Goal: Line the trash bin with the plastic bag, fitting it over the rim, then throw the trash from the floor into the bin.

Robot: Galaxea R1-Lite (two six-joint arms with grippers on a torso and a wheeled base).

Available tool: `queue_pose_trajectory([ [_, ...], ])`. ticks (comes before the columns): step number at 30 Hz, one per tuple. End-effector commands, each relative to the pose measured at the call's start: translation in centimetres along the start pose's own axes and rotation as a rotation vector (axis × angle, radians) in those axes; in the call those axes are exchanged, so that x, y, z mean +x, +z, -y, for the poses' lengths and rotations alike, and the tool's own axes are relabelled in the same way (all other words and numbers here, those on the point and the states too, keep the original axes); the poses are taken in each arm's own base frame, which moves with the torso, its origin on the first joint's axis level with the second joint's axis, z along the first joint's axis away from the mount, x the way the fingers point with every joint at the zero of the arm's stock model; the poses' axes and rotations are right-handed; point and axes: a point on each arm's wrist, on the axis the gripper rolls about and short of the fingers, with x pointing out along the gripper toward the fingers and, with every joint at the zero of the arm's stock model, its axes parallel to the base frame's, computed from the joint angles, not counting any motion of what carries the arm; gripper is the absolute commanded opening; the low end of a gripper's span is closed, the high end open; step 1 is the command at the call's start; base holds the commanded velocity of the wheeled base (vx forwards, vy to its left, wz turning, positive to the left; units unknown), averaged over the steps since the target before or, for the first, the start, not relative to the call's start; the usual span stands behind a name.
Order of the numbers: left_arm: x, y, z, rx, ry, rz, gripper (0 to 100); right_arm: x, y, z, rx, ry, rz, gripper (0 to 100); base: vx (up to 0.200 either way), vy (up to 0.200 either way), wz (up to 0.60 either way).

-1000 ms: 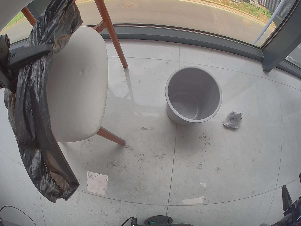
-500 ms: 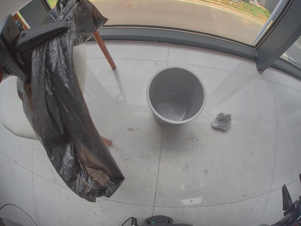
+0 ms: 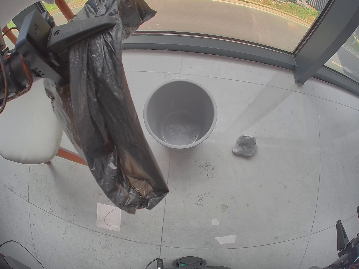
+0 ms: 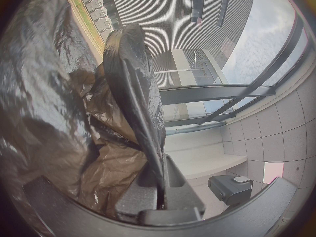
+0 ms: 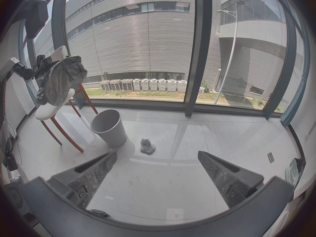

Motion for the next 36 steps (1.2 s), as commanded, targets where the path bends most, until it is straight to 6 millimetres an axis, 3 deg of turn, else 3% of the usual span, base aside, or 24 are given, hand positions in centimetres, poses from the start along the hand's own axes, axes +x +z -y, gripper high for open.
queue_pose_trajectory([
  [1,0.9,0.4,-2.8,-0.015,-0.006,-0.024,0,0.0,-0.5,0.0,0.000,0.001,-0.002,100,0.000,-0.200,0.00],
  [10,2.1,1.0,-6.7,0.053,-0.050,0.005,0,0.0,-0.5,0.0,0.000,0.001,-0.002,100,0.000,-0.067,0.00],
  [19,1.8,0.7,-7.7,0.092,-0.100,0.045,0,0.0,-0.5,0.0,0.000,0.001,-0.002,100,0.000,0.000,0.00],
  [26,1.3,1.0,-7.1,0.056,-0.142,0.063,0,0.0,-0.5,0.0,0.000,0.001,-0.002,100,0.200,0.000,0.00],
  [36,1.0,-0.4,-7.9,-0.014,-0.131,0.054,0,0.0,-0.5,0.0,0.000,0.001,-0.002,100,0.160,0.000,0.00],
])
